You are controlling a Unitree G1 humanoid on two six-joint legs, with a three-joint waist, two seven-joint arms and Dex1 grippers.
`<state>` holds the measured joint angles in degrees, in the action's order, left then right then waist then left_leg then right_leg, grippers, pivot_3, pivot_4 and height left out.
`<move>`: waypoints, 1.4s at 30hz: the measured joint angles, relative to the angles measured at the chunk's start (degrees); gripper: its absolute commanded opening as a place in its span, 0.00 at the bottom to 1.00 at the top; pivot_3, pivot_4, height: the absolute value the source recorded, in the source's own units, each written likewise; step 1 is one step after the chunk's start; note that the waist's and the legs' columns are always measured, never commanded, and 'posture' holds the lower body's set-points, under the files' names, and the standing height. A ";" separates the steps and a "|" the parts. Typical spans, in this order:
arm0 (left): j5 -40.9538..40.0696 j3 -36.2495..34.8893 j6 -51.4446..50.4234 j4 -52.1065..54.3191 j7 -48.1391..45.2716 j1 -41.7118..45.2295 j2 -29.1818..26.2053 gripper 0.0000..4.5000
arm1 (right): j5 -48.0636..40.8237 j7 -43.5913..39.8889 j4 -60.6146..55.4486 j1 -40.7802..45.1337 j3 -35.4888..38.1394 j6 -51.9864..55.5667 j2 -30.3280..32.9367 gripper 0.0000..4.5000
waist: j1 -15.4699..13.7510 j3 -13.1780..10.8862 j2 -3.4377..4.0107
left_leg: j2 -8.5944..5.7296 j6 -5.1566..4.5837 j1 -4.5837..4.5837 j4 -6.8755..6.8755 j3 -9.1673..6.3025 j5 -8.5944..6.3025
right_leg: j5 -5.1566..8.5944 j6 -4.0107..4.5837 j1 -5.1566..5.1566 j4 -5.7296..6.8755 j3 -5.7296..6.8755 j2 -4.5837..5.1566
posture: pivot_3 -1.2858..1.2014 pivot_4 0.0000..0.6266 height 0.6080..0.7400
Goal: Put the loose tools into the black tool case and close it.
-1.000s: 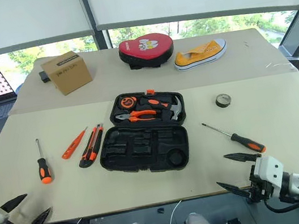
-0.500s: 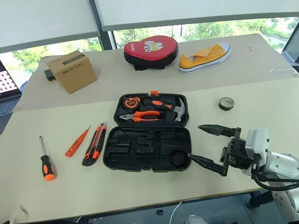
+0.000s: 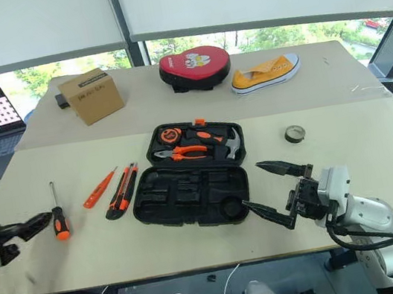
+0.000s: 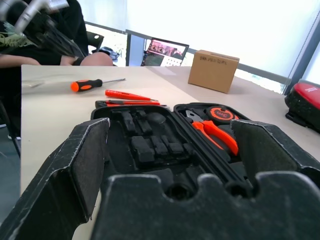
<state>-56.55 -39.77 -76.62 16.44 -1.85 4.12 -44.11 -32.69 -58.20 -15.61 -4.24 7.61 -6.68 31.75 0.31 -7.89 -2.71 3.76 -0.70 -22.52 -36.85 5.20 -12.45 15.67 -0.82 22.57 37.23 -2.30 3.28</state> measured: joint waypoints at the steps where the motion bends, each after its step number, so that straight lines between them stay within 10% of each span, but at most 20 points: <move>1: 1.08 1.78 -0.38 -1.08 1.79 1.86 1.92 1.00 | 0.06 0.24 0.11 -0.10 0.05 -0.01 -0.13 1.00 | 0.05 0.00 -0.02 | 0.00 0.01 -0.01 0.00 -0.02 0.00 | 0.00 0.00 -0.01 -0.01 0.00 -0.01 | 0.52 0.24 1.00; 7: 7.29 6.66 0.46 -4.84 5.50 6.88 6.37 1.00 | 1.10 0.99 0.25 -1.24 -0.12 -0.14 -0.87 1.00 | 0.30 0.02 0.09 | -0.03 0.04 0.08 0.00 -0.02 0.00 | 0.00 0.00 -0.09 0.01 -0.03 0.05 | 0.52 0.24 1.00; 19: 14.52 7.96 1.25 -8.26 1.98 8.15 4.99 0.17 | 2.42 2.04 0.25 -1.41 0.00 -0.59 -1.53 1.00 | 0.33 0.11 0.30 | -0.01 0.05 0.23 0.00 -0.02 -0.01 | 0.01 0.00 -0.24 -0.01 -0.03 0.10 | 0.52 0.24 1.00; 29: 17.53 2.41 18.15 -9.36 -18.62 2.72 -6.47 0.16 | 2.83 3.39 0.12 -2.97 2.77 -1.69 -1.56 1.00 | 0.14 -0.04 0.02 | 0.05 0.64 -0.05 0.07 0.01 -0.31 | 0.05 0.12 0.11 -0.02 0.04 0.23 | 0.52 0.24 1.00; 36: 26.51 28.02 48.58 -7.73 -54.35 12.04 -11.97 0.16 | 2.30 4.28 0.59 -5.02 9.96 -1.78 0.31 1.00 | -1.50 -0.10 0.32 | -0.24 0.53 -0.50 0.06 0.68 -0.25 | 0.17 0.32 0.33 -0.15 0.21 0.89 | 0.52 0.24 1.00; 42: 43.87 52.77 67.39 -21.22 -65.11 33.16 1.05 0.16 | 2.36 4.72 0.21 -6.99 11.54 -2.55 -0.18 1.00 | -0.96 -0.13 0.29 | -0.12 -0.24 -0.98 -0.24 1.01 0.20 | -0.21 -0.38 0.58 -0.23 -0.04 0.13 | 0.52 0.24 1.00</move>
<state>-12.68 13.00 -9.23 -4.78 -66.95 37.28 -43.05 -30.32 -53.48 -15.40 -11.23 19.15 -9.23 31.57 -0.65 -8.01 -2.41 3.65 -0.95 -23.50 -37.09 6.22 -12.24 15.46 -1.20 23.15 37.00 -2.34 3.41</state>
